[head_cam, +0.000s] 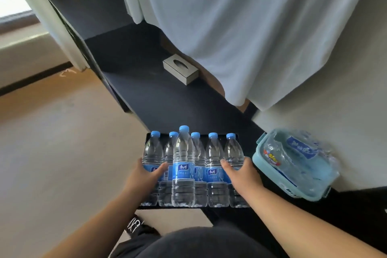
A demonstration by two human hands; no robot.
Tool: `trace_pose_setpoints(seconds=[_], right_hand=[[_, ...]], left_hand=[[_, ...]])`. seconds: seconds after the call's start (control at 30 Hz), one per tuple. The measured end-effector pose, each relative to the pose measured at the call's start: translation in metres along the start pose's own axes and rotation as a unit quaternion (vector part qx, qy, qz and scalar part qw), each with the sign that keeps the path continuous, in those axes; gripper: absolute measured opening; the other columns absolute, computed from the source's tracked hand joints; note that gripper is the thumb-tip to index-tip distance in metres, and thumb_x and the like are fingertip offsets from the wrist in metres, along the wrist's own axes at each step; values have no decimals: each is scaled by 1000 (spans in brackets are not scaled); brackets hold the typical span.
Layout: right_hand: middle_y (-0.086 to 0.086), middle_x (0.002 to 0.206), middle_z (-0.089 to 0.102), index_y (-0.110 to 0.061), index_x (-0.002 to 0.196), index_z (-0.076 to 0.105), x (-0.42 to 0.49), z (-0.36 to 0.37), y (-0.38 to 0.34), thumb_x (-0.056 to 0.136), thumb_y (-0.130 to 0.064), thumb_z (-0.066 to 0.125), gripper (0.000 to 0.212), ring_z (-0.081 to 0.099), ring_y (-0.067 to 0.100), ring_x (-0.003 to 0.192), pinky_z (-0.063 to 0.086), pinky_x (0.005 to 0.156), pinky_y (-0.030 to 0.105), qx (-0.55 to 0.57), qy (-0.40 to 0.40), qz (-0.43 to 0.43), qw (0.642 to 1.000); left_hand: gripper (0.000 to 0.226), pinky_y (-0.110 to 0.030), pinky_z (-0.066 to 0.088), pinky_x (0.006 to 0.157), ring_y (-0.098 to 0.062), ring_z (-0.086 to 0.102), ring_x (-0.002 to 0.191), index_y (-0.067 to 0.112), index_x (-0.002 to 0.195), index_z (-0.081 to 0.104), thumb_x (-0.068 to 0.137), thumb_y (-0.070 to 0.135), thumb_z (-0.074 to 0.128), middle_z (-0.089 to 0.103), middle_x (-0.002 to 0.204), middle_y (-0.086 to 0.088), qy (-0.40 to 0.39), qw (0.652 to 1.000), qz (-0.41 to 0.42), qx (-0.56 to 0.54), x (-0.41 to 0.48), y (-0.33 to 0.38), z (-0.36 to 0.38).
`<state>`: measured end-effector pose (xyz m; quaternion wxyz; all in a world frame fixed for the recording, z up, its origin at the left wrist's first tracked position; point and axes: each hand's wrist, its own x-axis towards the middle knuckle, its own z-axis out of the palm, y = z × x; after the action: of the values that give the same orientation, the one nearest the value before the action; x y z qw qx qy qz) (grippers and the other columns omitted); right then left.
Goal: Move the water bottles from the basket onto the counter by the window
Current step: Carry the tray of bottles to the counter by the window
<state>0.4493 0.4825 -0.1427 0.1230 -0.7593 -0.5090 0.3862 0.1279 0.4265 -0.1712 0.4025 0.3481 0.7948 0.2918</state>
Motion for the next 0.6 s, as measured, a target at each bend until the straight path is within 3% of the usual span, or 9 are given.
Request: trace_pose_setpoints(seconds=[0.17,0.37,0.6], right_hand=[[-9,102,64,-26,130,44,1,48,-57,77,-78,62,77,67,10,82,52,58,29,-5,-24,-34,999],[-4,117,62,-23,143,37,4,122,-141,78,-79,59,89,63,15,93,46,58,28,-53,-53,-60,995],[3,126,61,-20,150,29,10,215,-241,78,-81,55,98,64,21,99,52,65,34,-85,-96,-75,989]], left_hand=[[76,-29,57,55,-3,73,64,32,100,62,48,86,75,76,78,10,20,999,-16,-29,22,-25,-56],[66,-31,54,44,-16,72,53,24,97,64,57,74,79,75,69,1,47,996,-57,-44,60,-59,-139],[53,-23,49,46,-11,72,60,22,103,62,74,63,79,73,79,2,86,994,-70,-21,112,-86,-240]])
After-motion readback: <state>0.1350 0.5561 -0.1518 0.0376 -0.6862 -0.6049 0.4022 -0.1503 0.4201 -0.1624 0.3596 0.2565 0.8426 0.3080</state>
